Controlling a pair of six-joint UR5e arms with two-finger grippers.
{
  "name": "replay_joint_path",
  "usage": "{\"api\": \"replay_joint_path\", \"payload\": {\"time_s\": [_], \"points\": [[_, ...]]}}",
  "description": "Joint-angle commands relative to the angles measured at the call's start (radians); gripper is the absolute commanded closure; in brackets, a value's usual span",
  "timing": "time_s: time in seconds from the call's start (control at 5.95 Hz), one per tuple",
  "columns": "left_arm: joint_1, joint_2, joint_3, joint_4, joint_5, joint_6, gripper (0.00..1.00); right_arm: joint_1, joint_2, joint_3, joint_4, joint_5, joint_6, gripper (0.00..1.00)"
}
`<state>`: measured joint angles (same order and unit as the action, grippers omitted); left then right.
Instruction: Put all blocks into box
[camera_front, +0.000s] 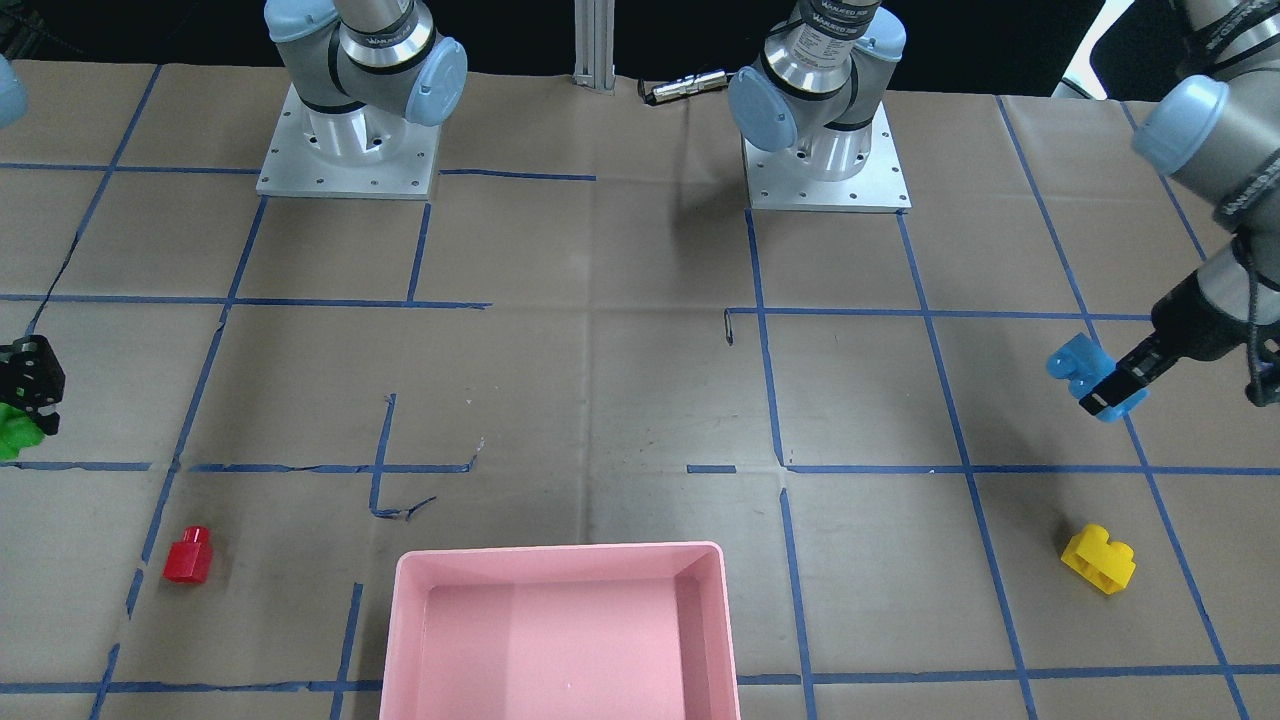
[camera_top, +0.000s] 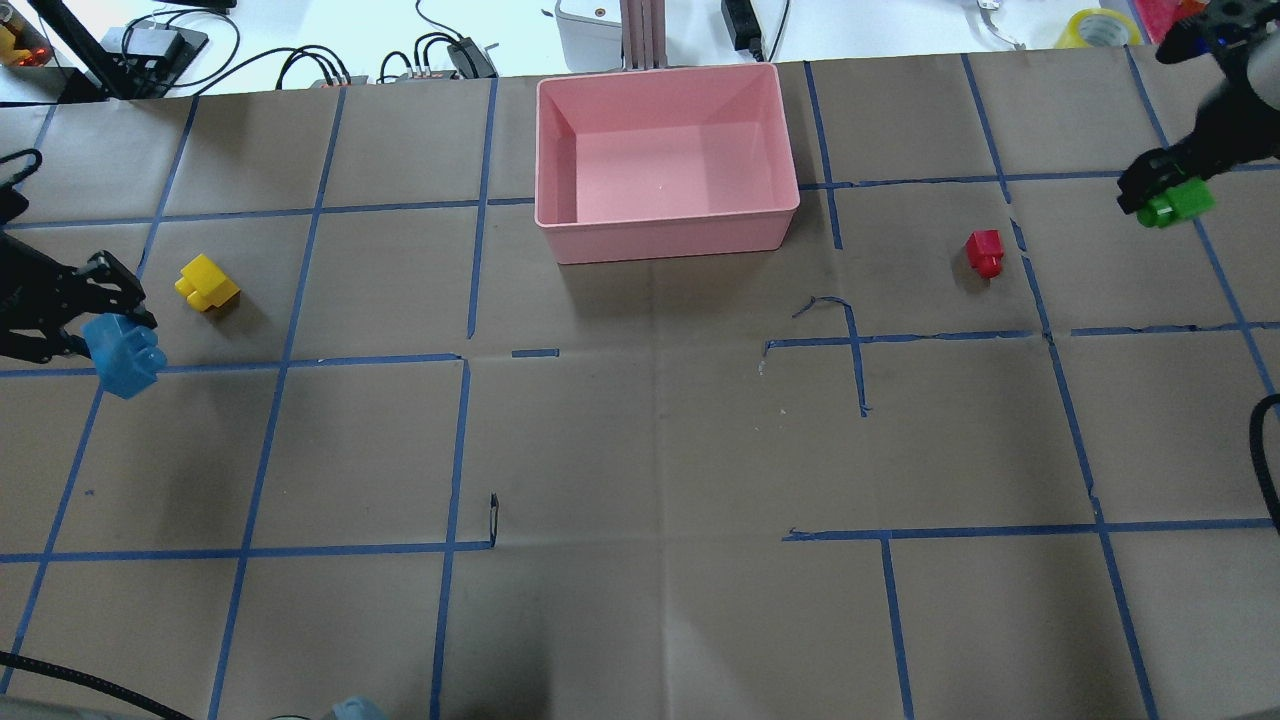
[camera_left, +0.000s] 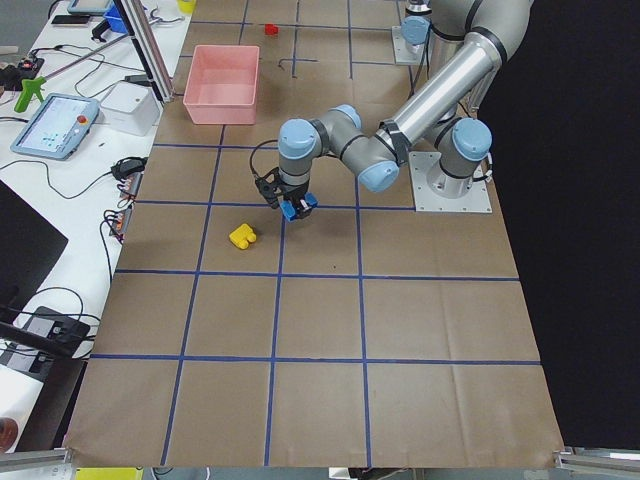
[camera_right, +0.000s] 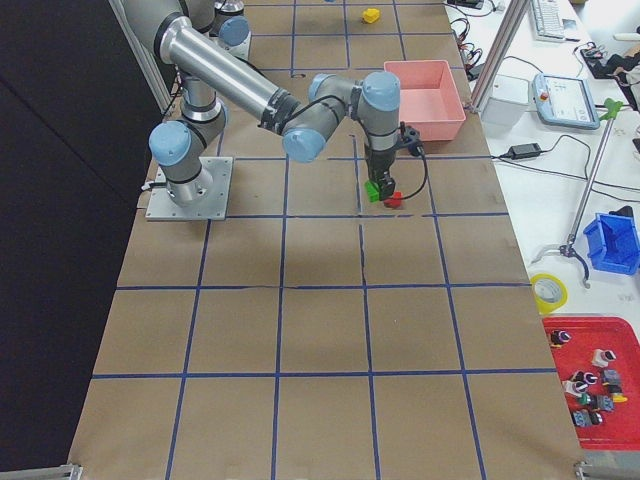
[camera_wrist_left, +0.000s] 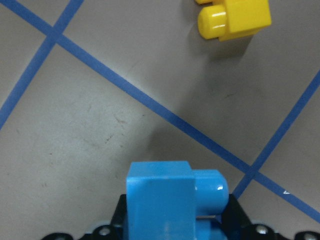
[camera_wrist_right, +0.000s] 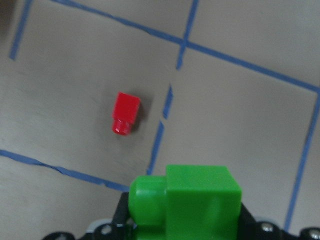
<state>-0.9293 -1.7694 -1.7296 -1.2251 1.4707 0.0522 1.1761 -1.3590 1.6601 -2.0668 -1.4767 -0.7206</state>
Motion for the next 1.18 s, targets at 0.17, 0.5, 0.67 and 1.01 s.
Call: {"api": "replay_joint_path", "payload": {"time_s": [0.17,0.5,0.67,1.01], "points": [[-0.202,-0.089,0.333,-0.197,-0.033,-0.029,0.61,0.225,0.081,-0.081,-0.019,0.261,0.206,0.97],[-0.417,-0.172,0.463,-0.194,-0.075,-0.188,0.61,0.421,0.301,-0.321,-0.026,0.273,0.313,0.96],[-0.504,-0.230,0.514,-0.183,-0.064,-0.184,0.61,0.482,0.390,-0.423,-0.027,0.273,0.357,0.96],[-0.656,-0.359,0.655,-0.186,-0.049,-0.183,0.61,0.516,0.445,-0.460,-0.086,0.300,0.473,0.85]]}}
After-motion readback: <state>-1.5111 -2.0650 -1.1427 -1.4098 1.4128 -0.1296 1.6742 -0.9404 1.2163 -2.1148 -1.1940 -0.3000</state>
